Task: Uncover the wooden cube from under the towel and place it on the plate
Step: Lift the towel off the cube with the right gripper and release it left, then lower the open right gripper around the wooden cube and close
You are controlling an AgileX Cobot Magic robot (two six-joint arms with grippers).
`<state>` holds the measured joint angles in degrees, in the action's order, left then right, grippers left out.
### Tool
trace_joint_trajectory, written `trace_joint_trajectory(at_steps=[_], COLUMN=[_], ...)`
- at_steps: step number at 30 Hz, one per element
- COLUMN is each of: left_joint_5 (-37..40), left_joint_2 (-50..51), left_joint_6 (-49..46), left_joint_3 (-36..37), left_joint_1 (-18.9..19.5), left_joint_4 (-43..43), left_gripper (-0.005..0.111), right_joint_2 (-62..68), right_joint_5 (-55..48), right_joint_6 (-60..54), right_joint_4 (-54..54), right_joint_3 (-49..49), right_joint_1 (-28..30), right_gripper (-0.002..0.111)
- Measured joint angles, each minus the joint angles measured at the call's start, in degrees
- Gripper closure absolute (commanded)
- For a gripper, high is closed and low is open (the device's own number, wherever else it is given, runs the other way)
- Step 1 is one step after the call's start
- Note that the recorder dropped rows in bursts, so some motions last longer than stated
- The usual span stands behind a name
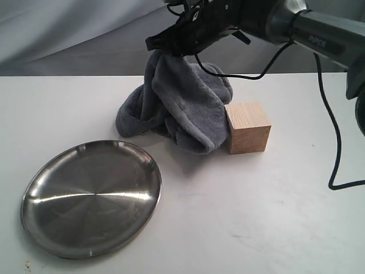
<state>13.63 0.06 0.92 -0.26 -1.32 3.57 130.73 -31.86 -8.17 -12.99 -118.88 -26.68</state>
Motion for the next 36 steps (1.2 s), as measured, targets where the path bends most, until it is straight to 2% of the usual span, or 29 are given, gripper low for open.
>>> trace_joint_trajectory(at_steps=[4, 6, 9, 13, 16, 17, 22, 26, 33, 36], left_joint_5=[0.0, 0.0, 0.0, 0.0, 0.0, 0.0, 0.0, 0.0, 0.0, 0.0], left_joint_2=[0.0, 0.0, 0.0, 0.0, 0.0, 0.0, 0.0, 0.0, 0.0, 0.0], left_joint_6=[0.0, 0.0, 0.0, 0.0, 0.0, 0.0, 0.0, 0.0, 0.0, 0.0], left_joint_3=[0.0, 0.0, 0.0, 0.0, 0.0, 0.0, 0.0, 0.0, 0.0, 0.0], left_joint_1=[0.0, 0.0, 0.0, 0.0, 0.0, 0.0, 0.0, 0.0, 0.0, 0.0], left_joint_4=[0.0, 0.0, 0.0, 0.0, 0.0, 0.0, 0.0, 0.0, 0.0, 0.0], left_gripper=[0.107, 0.107, 0.107, 0.107, 0.107, 0.107, 0.107, 0.107, 0.107, 0.107], right_joint_2=[-0.1, -0.2, -0.6, -2.5, -4.4, -5.0, -8.4, -11.8, -21.6, -24.7], right_joint_5=[0.0, -0.5, -2.2, -5.7, -9.2, -10.5, -18.6, -21.1, -18.8, -18.4], right_joint_6=[0.0, 0.0, 0.0, 1.5, 4.1, 4.6, 5.4, 5.8, 5.8, 5.8], right_joint_4=[0.0, 0.0, 0.0, 1.7, 4.8, 5.7, 7.0, 7.2, 8.2, 9.5], right_joint_3=[0.0, 0.0, 0.0, 0.0, 0.0, 0.0, 0.3, 5.2, 25.0, 30.5], right_joint_1=[0.0, 0.0, 0.0, 0.0, 0.0, 0.0, 1.0, 2.9, 5.7, 5.9], right_gripper=[0.042, 0.036, 0.034, 0.038, 0.049, 0.057, 0.108, 0.108, 0.108, 0.108])
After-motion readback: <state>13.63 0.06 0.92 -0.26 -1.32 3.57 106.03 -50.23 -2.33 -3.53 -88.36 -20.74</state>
